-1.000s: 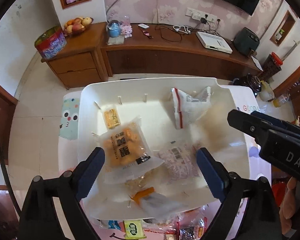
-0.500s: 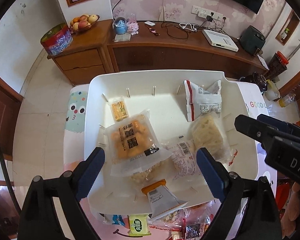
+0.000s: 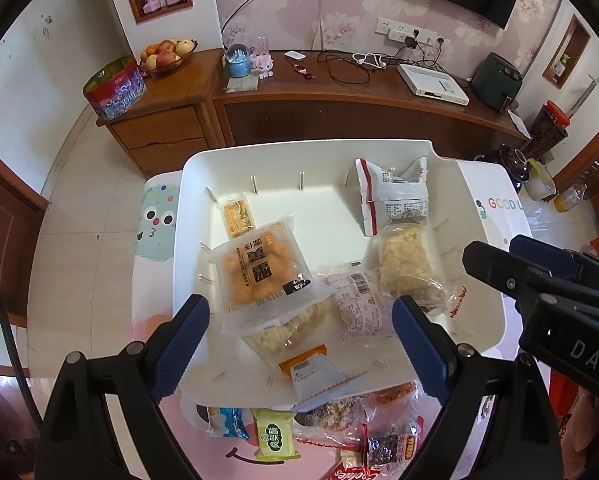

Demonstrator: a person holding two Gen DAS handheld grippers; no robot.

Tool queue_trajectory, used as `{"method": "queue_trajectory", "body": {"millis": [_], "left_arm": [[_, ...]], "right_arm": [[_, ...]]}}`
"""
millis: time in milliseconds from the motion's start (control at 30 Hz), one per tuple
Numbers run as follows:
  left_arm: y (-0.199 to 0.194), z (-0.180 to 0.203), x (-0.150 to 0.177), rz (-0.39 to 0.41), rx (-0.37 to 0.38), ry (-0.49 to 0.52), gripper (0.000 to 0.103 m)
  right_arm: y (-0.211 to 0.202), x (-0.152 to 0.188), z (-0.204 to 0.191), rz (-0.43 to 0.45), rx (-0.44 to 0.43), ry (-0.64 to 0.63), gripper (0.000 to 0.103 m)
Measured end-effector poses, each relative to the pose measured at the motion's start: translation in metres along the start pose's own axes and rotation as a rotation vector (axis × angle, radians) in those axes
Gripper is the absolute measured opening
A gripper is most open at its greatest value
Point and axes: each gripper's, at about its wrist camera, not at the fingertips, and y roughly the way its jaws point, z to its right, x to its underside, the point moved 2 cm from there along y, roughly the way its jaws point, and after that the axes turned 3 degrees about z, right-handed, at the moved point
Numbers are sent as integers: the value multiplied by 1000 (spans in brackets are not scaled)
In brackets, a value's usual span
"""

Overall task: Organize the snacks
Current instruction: 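Withdraw both grippers from the tray back over the snack pile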

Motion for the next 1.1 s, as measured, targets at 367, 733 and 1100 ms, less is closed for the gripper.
{"method": "queue_trajectory", "body": {"millis": [367,733,1100], "left_arm": [[-52,3,13,74,25,38,92],[-114,5,42,176,37,100,92],[-136,7,92,189,68,150,92]], "right_arm": [[-46,20,-11,82,1,6,58],[-101,56,-29,180,0,-11,58],[-123,104,-26,199,7,-13,58]]}}
